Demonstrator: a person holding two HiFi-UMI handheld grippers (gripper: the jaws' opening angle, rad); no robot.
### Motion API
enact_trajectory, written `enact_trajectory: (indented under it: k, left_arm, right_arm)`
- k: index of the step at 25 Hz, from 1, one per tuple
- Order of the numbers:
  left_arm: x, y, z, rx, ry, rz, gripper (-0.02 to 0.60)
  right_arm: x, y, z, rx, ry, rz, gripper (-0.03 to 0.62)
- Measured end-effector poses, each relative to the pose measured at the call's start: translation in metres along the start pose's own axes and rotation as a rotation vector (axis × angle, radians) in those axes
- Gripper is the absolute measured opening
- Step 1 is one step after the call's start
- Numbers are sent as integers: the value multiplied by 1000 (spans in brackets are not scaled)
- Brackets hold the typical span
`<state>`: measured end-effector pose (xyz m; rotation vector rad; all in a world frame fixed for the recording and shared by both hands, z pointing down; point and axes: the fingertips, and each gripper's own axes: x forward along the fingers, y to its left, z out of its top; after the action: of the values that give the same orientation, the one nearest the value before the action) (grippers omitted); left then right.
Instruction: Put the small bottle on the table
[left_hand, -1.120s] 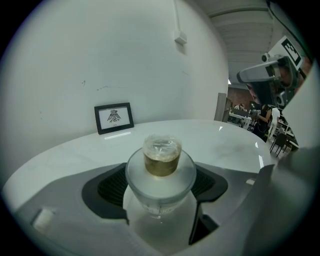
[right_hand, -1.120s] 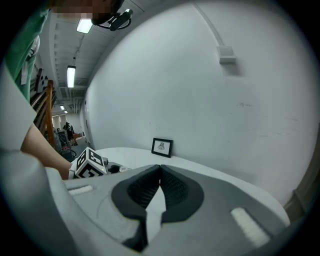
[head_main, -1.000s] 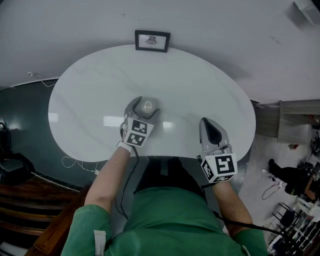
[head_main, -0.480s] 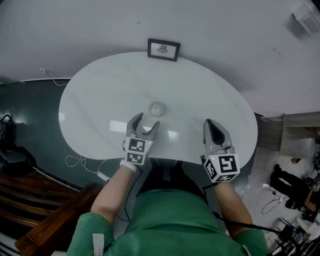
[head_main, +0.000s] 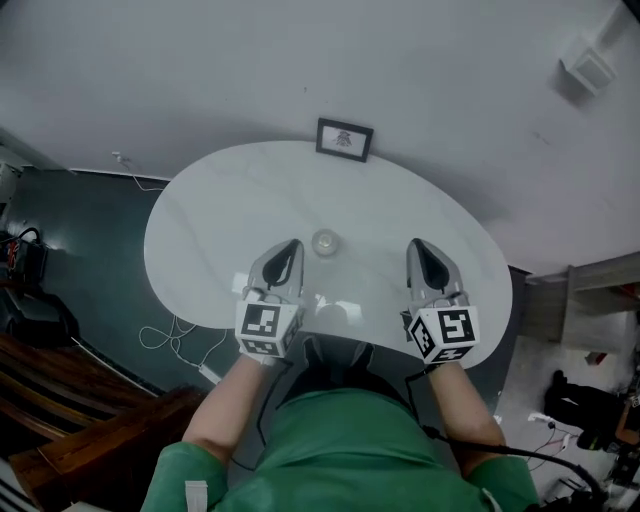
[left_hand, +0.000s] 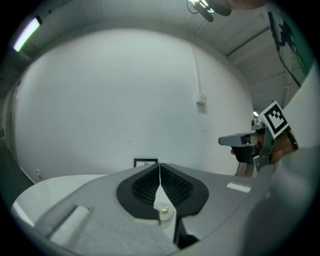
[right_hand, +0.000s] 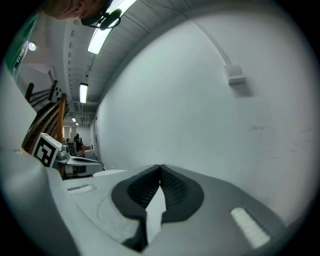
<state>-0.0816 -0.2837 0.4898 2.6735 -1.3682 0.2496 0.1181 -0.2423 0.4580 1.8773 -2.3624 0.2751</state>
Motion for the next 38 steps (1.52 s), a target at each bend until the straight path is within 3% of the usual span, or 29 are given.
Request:
enact_trajectory:
  k: [8, 19, 22, 29, 38]
  left_arm:
    - [-17, -3, 67, 20, -94, 10, 11]
    - [-28, 16, 143, 67, -175, 125, 12]
    - [-34, 19, 146, 86, -182, 158, 12]
    - [-45, 14, 147, -56, -190, 157, 12]
    - [-52, 18, 137, -25, -158, 207, 12]
  right_arm:
    - [-3, 13, 61, -12, -110, 41, 2]
    - [-24, 5, 124, -58, -227, 24, 2]
    - [-30, 0, 134, -44, -258, 18, 2]
    - [-36, 5, 134, -53, -274, 61, 2]
    - [-30, 5, 128, -57, -255, 87, 2]
